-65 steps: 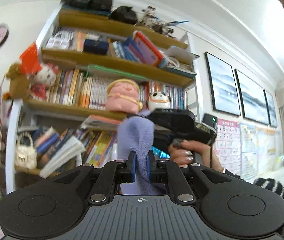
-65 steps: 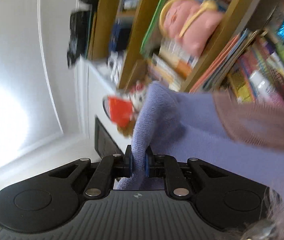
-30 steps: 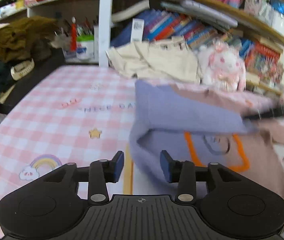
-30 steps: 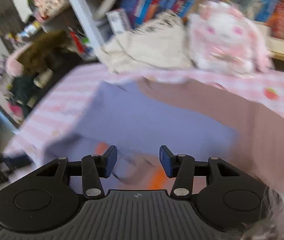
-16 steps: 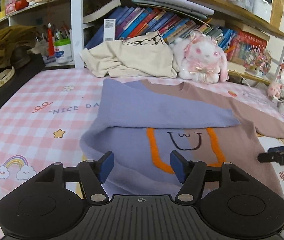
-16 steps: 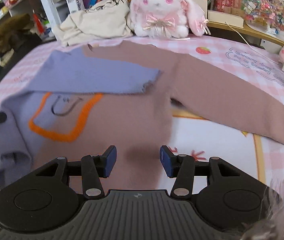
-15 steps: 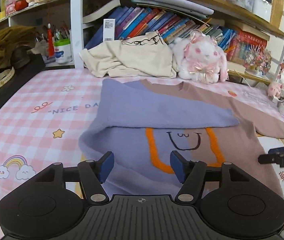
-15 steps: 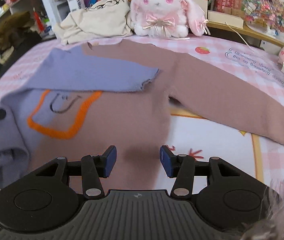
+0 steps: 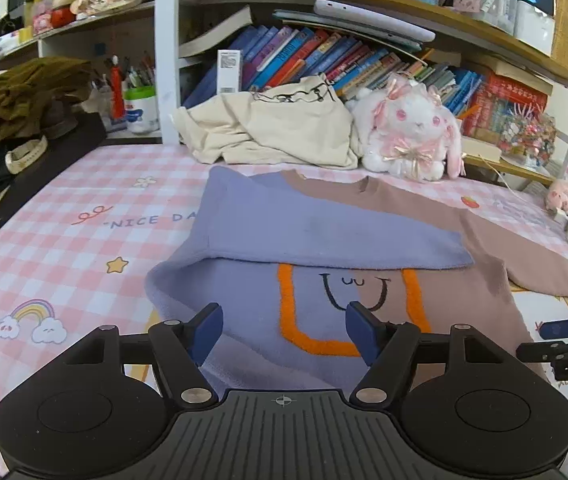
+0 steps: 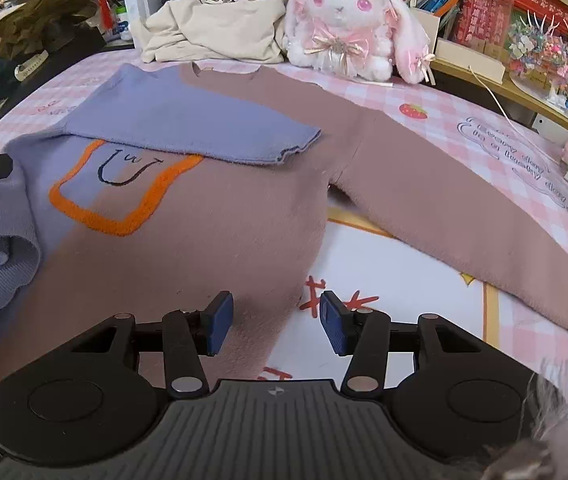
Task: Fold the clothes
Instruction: 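Open both grippers and release the spread sweater onto the table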
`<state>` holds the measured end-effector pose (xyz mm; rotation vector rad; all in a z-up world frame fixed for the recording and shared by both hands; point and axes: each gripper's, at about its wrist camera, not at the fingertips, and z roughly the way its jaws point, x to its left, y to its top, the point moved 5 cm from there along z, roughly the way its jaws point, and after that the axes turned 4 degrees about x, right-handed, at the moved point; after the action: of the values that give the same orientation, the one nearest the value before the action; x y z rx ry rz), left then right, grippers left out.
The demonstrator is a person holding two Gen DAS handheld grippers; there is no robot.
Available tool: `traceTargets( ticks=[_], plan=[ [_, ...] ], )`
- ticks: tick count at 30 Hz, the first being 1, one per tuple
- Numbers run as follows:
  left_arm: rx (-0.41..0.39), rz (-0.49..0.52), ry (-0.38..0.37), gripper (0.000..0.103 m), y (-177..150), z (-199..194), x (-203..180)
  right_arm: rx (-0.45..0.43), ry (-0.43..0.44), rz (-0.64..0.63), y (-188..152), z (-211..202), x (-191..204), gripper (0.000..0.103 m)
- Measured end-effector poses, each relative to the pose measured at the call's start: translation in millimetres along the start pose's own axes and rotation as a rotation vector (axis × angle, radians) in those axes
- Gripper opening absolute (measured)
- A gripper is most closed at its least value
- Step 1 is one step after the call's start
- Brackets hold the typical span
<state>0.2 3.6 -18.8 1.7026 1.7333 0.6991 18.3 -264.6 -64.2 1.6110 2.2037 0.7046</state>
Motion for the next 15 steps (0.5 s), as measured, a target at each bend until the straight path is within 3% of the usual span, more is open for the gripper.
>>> traceTargets(
  ticks=[15],
  plan=[
    [0.080,-0.120,0.109,0.070,-28.2,-16.4,14.8,0.012,0.086,-0.087,-15.0,-1.8,12.3,0.043]
  ],
)
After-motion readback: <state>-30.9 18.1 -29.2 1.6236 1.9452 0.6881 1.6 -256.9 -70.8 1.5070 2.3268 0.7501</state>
